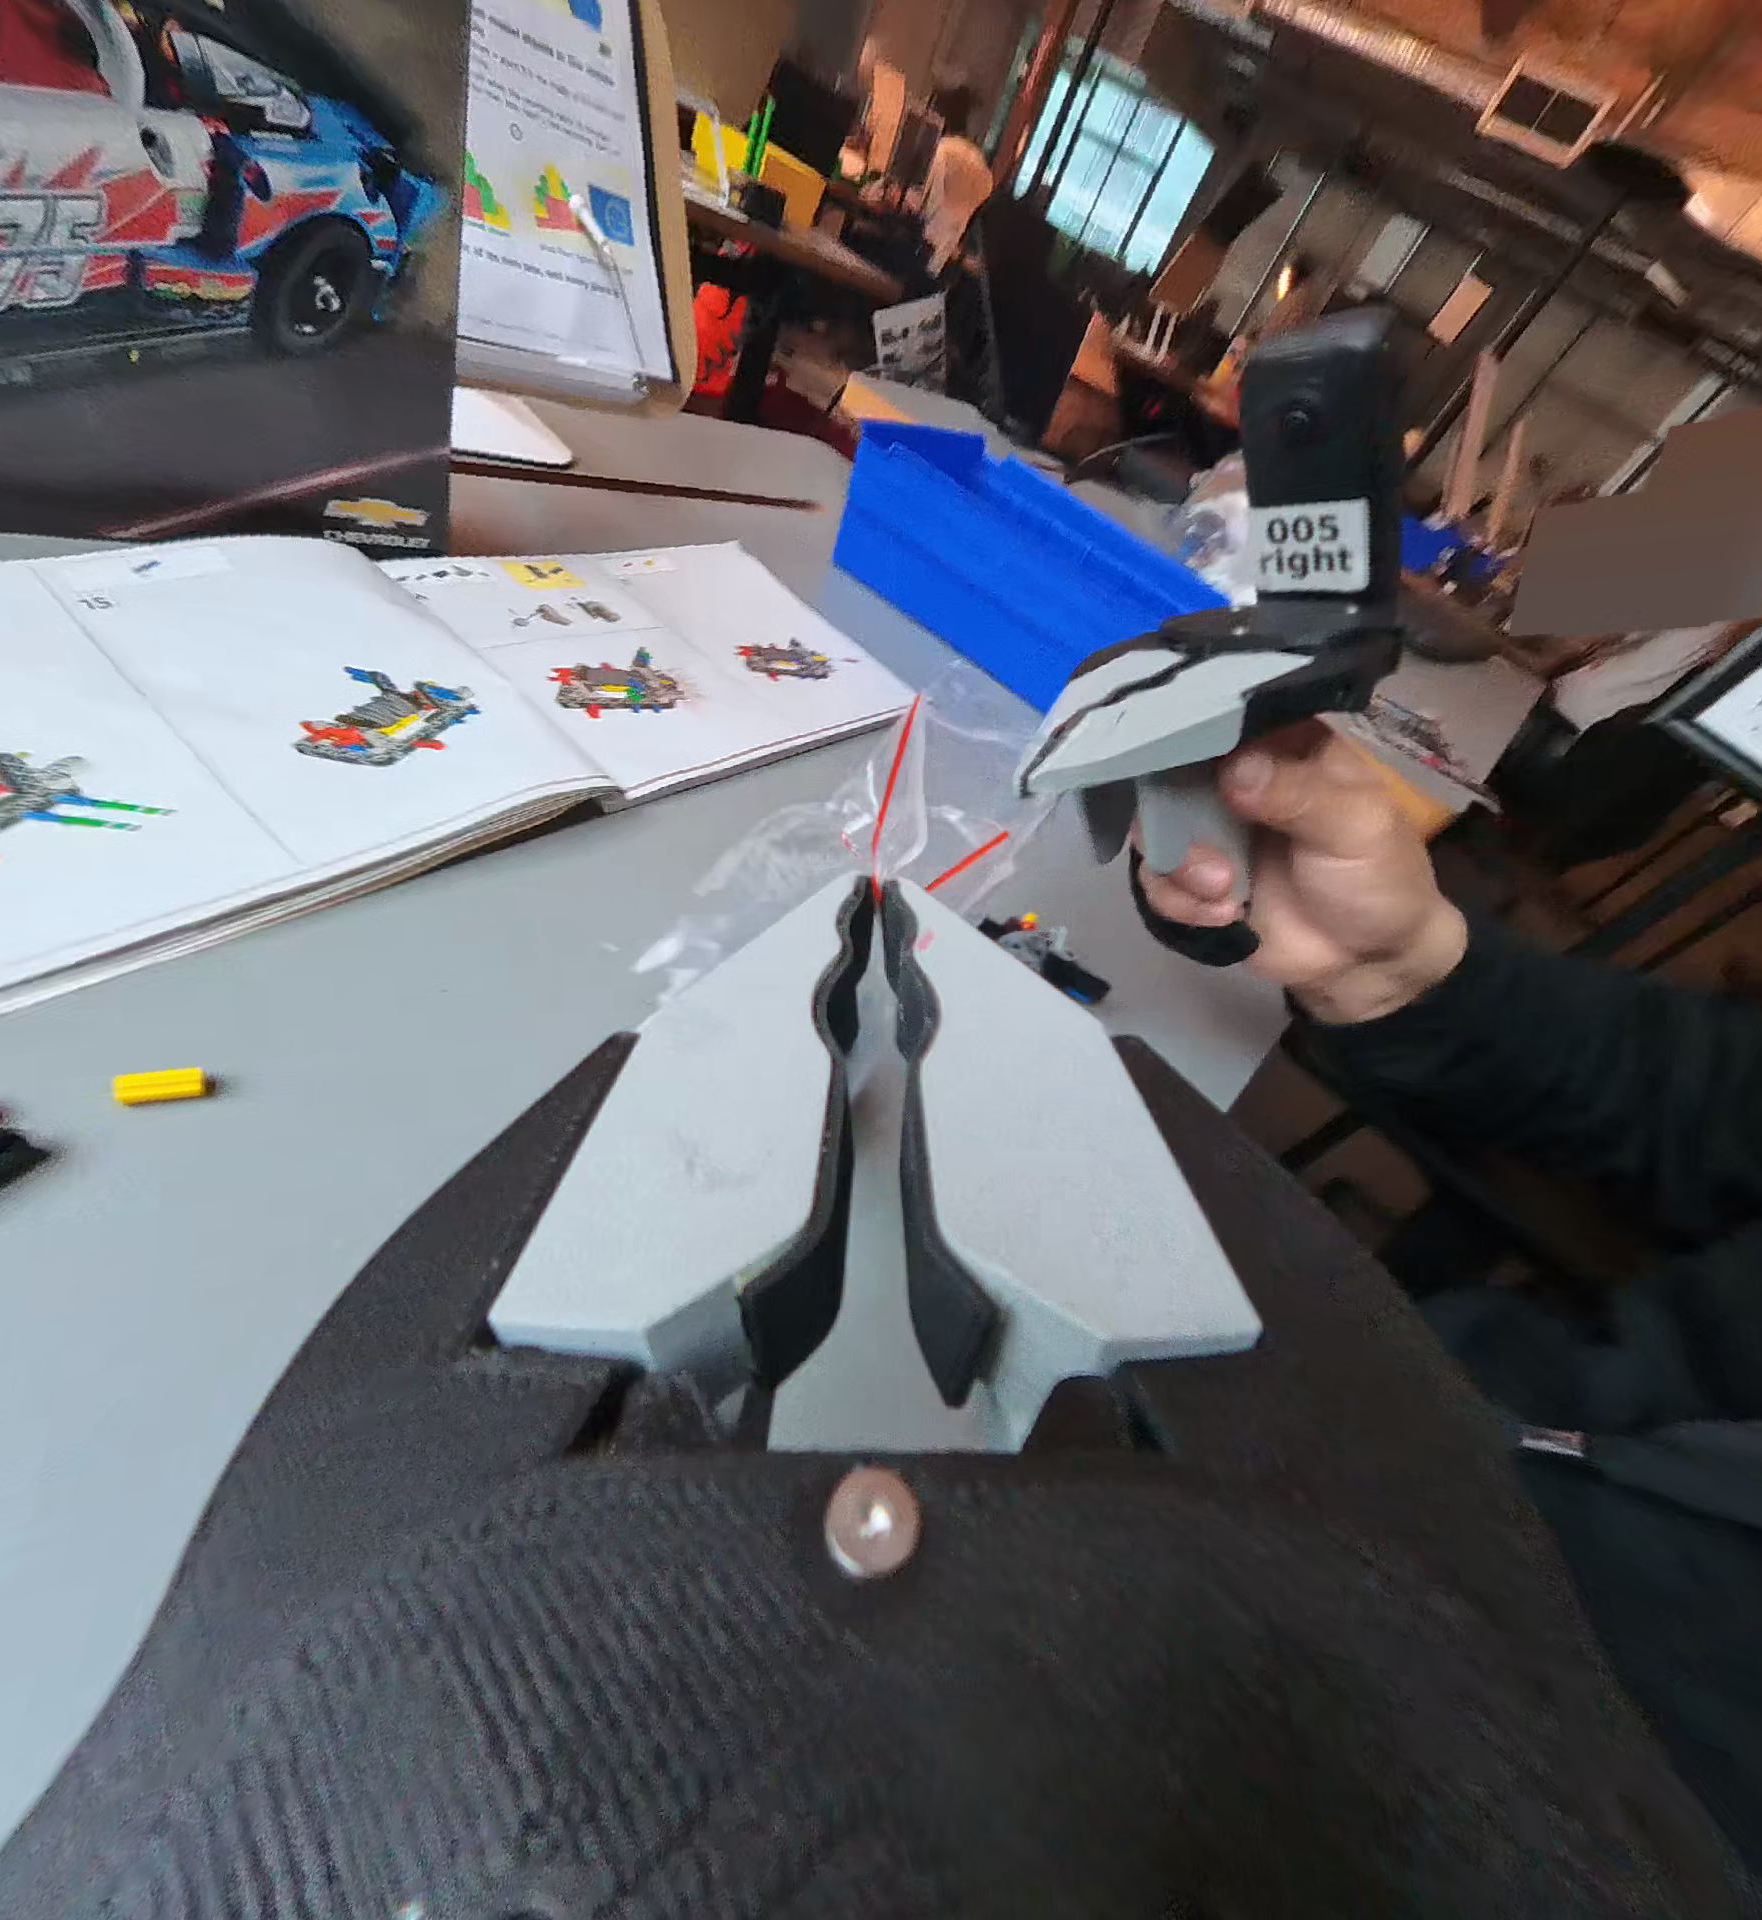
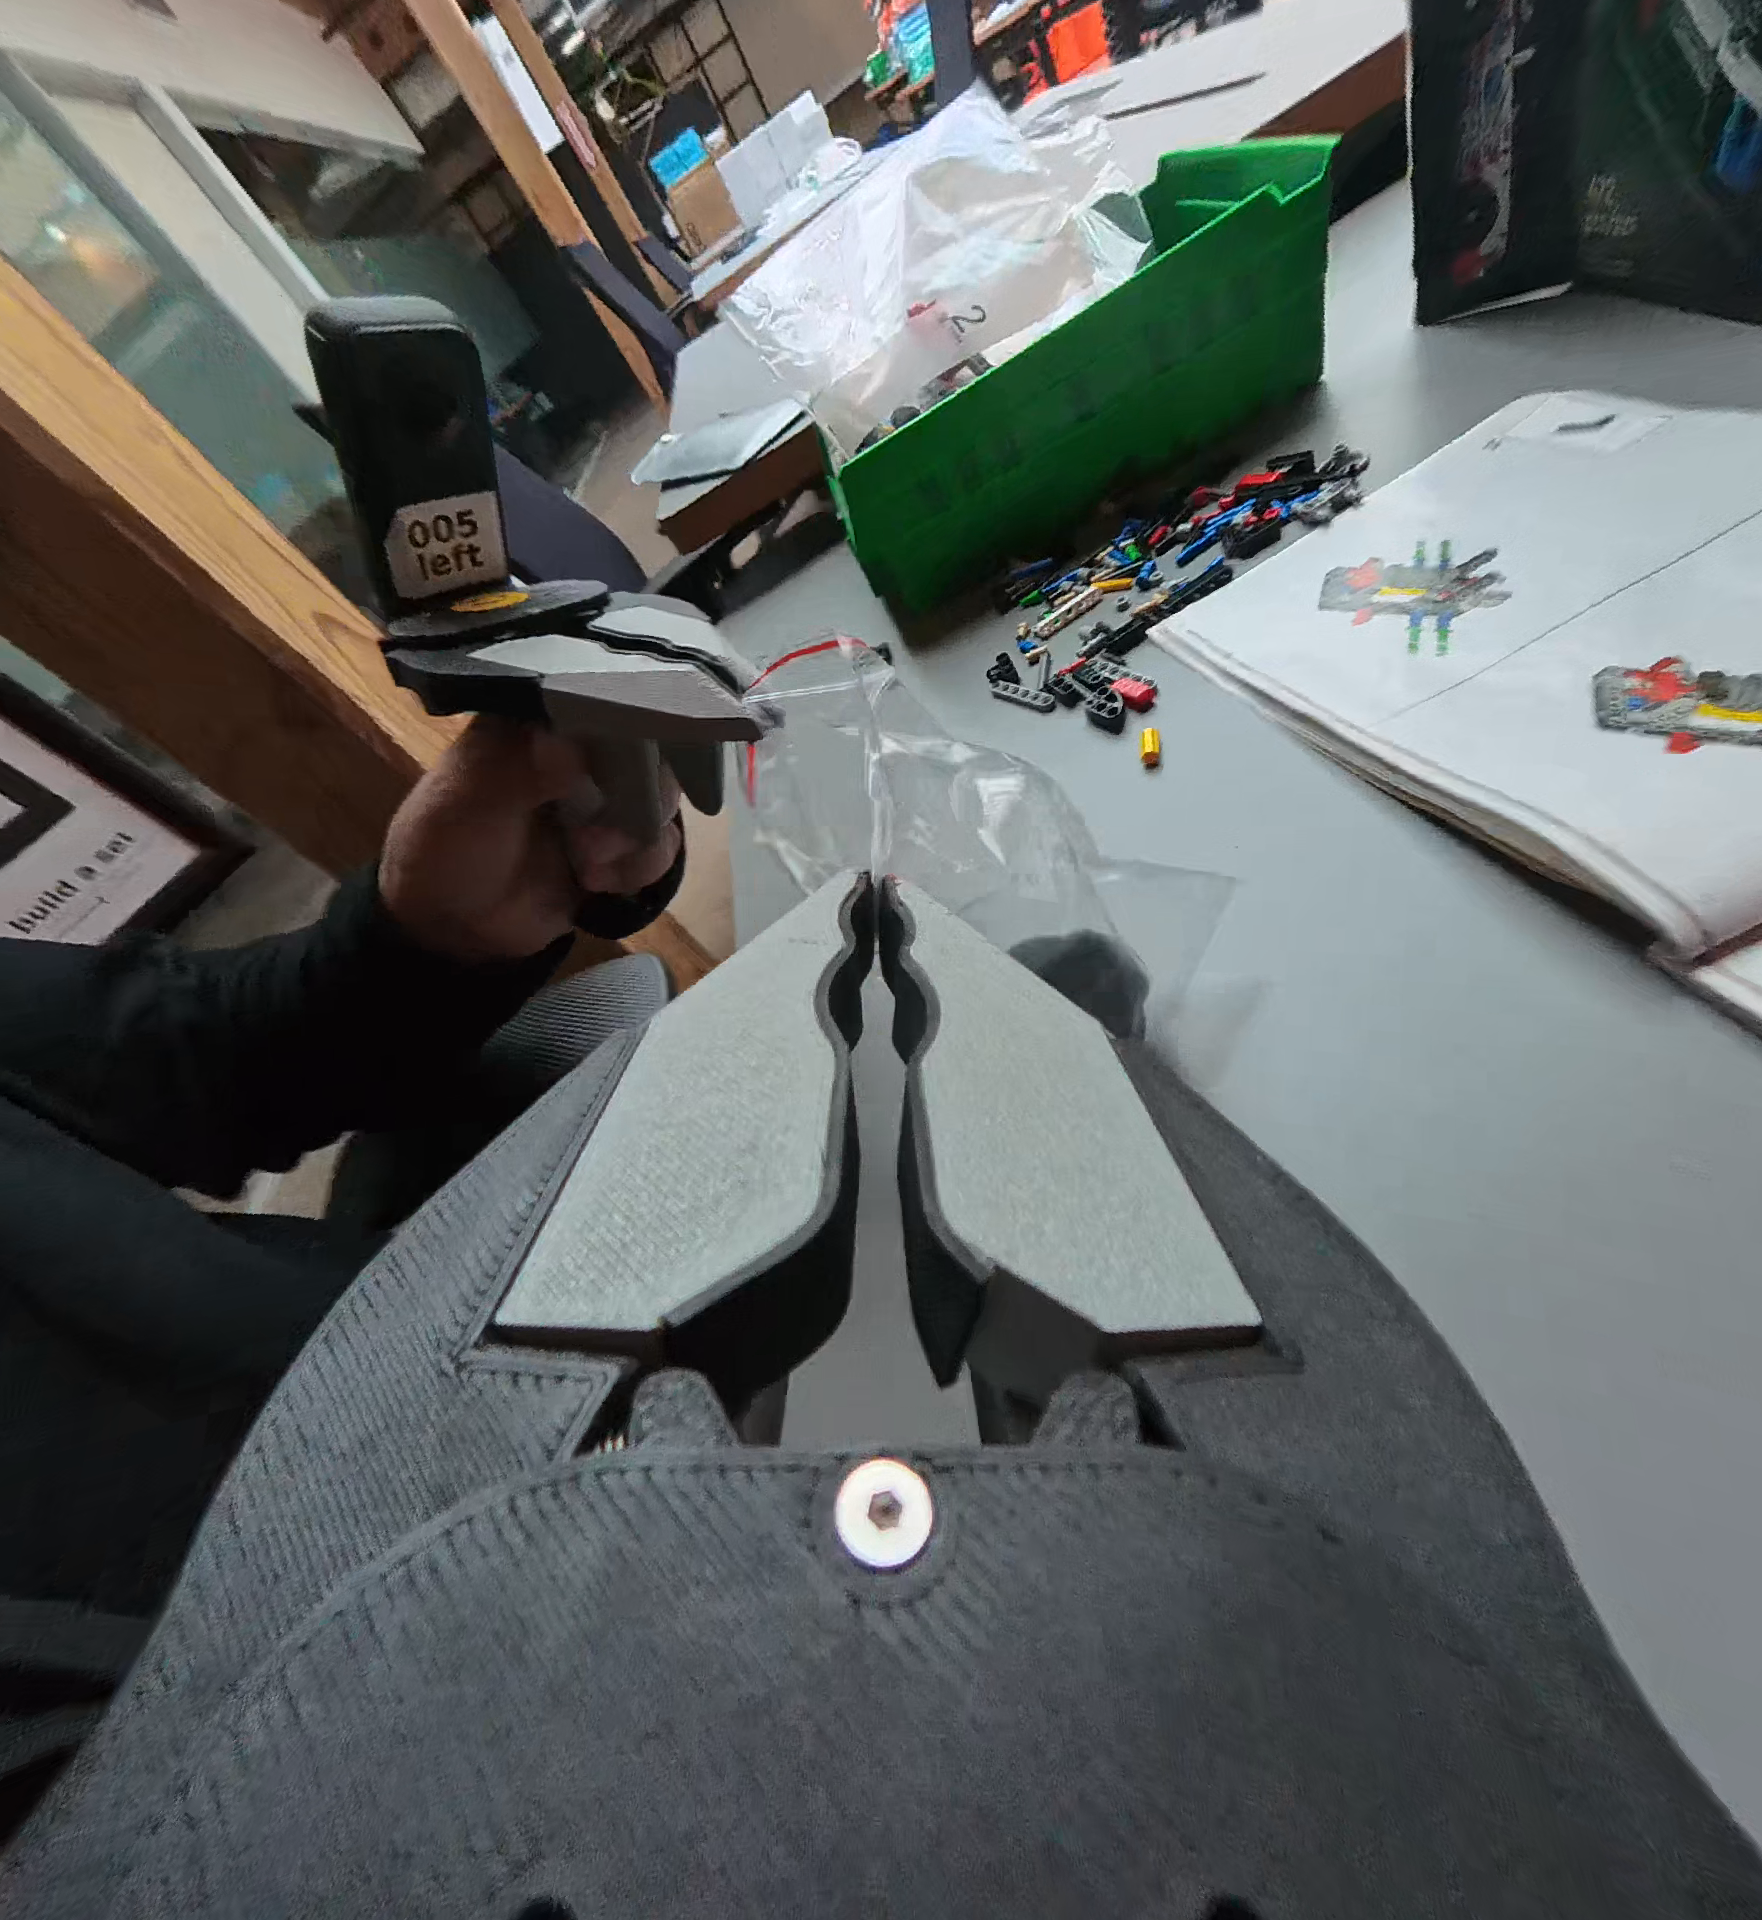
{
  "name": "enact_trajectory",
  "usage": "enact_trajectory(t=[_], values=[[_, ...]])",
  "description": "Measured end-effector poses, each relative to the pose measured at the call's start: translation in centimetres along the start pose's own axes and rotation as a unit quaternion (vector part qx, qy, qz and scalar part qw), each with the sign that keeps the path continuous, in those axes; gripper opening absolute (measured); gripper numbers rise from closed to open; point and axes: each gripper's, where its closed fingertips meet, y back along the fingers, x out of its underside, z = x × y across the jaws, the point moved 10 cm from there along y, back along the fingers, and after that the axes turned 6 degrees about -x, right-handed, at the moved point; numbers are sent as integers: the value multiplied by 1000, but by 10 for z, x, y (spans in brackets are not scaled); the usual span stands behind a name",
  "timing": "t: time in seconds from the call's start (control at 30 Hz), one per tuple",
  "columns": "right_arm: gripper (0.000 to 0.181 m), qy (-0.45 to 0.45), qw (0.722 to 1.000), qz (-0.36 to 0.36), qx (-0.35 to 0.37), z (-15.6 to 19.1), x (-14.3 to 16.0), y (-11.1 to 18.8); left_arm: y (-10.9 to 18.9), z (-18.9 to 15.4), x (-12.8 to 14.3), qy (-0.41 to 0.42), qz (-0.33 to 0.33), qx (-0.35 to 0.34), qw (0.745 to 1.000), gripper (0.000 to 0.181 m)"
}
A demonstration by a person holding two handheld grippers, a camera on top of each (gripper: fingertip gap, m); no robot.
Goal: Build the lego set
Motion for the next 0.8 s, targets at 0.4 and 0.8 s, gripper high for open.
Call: enact_trajectory(t=[0.4,0.8], values=[[0,159,985,59,-23,47,38,-2,21,-42,28,-50,123,108,985,16],[0,120,990,48,-49,39,29,-2,10,-29,25,-69,133,97,984,22]])
